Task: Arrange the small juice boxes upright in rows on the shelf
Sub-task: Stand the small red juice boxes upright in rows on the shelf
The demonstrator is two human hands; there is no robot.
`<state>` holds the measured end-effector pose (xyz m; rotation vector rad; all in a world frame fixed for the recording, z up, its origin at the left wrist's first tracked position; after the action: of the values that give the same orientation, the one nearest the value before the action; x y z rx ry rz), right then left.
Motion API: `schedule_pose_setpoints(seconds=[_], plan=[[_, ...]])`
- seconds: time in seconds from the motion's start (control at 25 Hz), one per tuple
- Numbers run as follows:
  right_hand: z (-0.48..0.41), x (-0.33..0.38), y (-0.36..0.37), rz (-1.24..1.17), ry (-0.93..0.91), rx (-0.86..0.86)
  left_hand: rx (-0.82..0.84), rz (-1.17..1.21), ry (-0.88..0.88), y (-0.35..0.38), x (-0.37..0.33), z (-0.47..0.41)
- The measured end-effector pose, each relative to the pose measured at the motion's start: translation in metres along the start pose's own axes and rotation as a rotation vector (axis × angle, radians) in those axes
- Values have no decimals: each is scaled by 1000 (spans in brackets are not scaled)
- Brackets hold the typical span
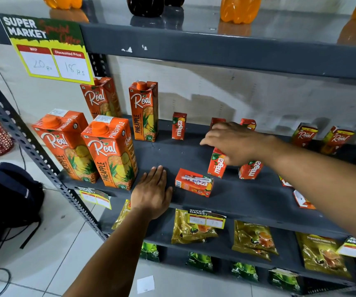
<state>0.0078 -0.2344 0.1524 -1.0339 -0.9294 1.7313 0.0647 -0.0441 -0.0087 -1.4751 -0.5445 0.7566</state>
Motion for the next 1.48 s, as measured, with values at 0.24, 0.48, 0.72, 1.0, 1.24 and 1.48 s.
schedule_pose_setpoints(seconds=[0.24,0.48,0.72,1.0,1.24,1.48], plan=[[21,64,76,-574,304,135,10,-17,1,0,0,0],[14,62,92,-885,441,-90,11,4,7,-1,-1,1],[-4,50,15,-310,263,-208,17,-10,6,-2,-2,2],[-37,51,-20,464,-81,-269,2,1,2,-3,-3,3],[-44,49,-15,457,-237,-237,-15,8,2,-3,-3,2],[-57,36,-20,203,-77,-49,-14,7,8,-3,-3,2]])
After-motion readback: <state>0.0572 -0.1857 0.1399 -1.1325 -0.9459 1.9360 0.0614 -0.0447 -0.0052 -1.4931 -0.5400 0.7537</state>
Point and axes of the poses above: each hand's wrist, its own z-axis away from the middle knuckle, its own y-axis out of the palm, x = y × z, the point moved 6 cm from there along -z, towards the middle knuckle, and after that the axes turned 11 degrees about x, right-handed, at the moved point
